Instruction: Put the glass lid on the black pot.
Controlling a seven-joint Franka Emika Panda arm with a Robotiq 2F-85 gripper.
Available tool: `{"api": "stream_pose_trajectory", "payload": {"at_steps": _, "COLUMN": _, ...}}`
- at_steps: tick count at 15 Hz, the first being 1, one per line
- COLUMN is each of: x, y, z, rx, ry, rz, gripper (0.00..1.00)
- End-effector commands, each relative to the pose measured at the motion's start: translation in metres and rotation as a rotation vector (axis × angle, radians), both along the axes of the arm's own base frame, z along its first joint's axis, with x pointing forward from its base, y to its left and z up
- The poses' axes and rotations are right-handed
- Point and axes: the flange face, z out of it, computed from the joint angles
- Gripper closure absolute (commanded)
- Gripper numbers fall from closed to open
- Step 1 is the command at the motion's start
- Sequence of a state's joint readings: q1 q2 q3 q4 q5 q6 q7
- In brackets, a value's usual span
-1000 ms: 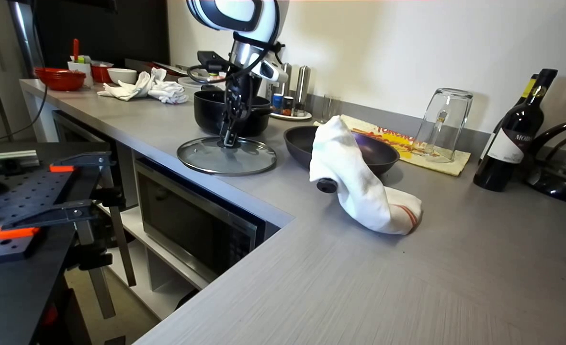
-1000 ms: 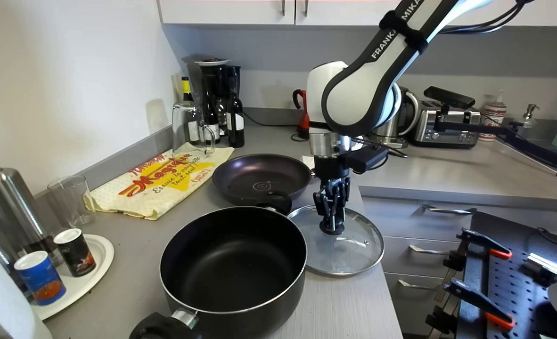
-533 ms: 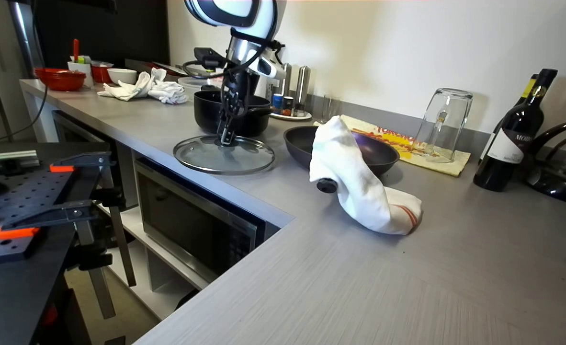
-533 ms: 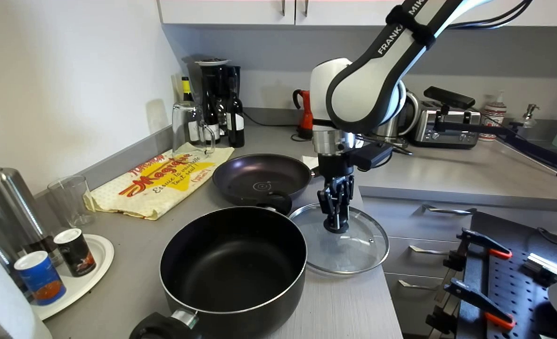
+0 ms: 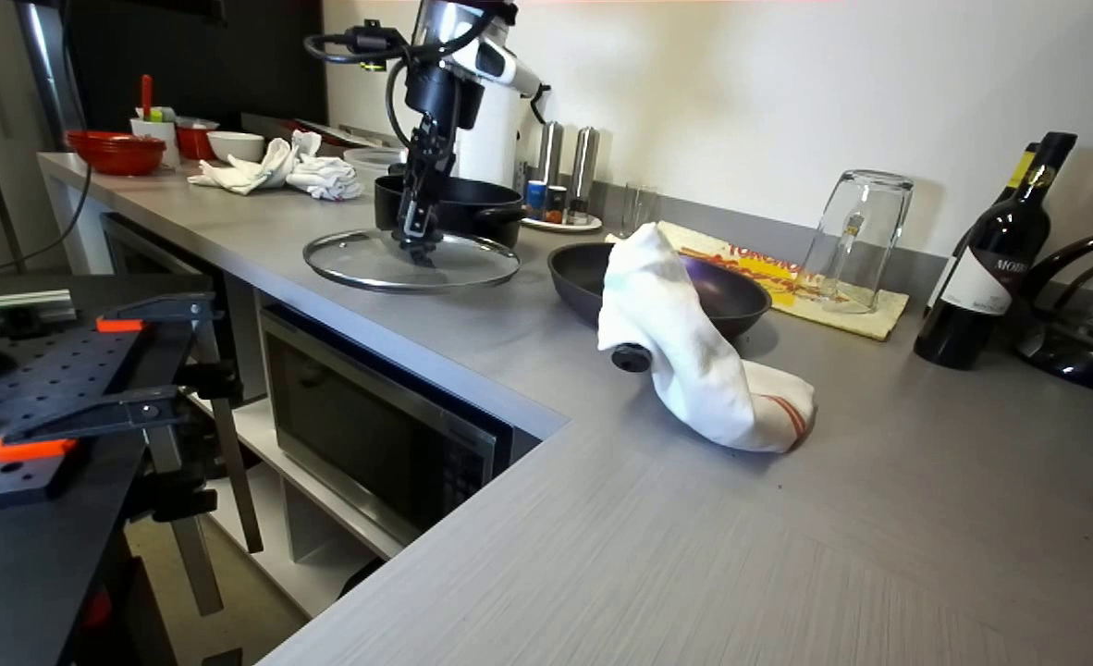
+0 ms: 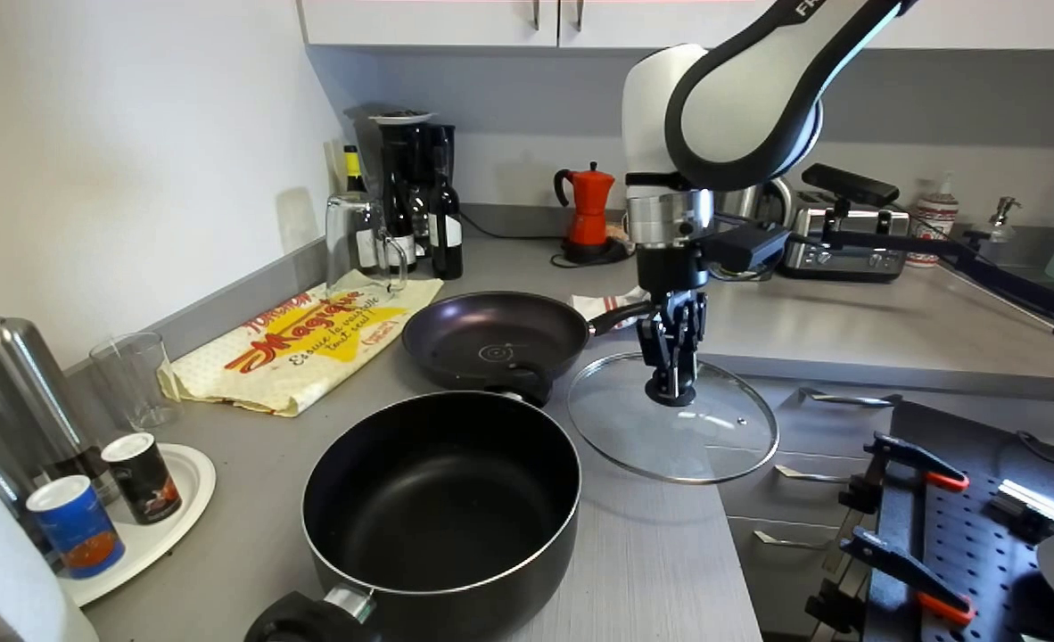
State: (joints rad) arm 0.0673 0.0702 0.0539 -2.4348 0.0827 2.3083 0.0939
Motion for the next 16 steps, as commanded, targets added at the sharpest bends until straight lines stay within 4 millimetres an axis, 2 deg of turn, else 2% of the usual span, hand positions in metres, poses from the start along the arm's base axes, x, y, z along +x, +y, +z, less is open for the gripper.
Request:
{"api": "stream_pose_trajectory", "payload": {"at_steps": 1, "x": -0.018, "y": -0.003, "z": 0.041, "rx": -0.031, "ry": -0.040, "rz": -0.012, "gripper": 0.75}}
{"api": "stream_pose_trajectory", "payload": {"at_steps": 8, "x": -0.026, "y": 0.003, "z": 0.084, "rx": -0.066, "ry": -0.081, "rz": 0.007, "gripper": 0.75}}
{"api": "stream_pose_trajectory", "payload": {"at_steps": 12, "x": -0.018, "y": 0.014, "z": 0.096, "rx": -0.076, "ry": -0.075, "rz": 0.032, "gripper": 0.75}}
{"api": "stream_pose_trajectory", "payload": {"at_steps": 16, "x": -0.007, "y": 0.034, "z": 0.103, "rx": -0.103, "ry": -0.063, "rz": 0.069, "gripper": 0.75}}
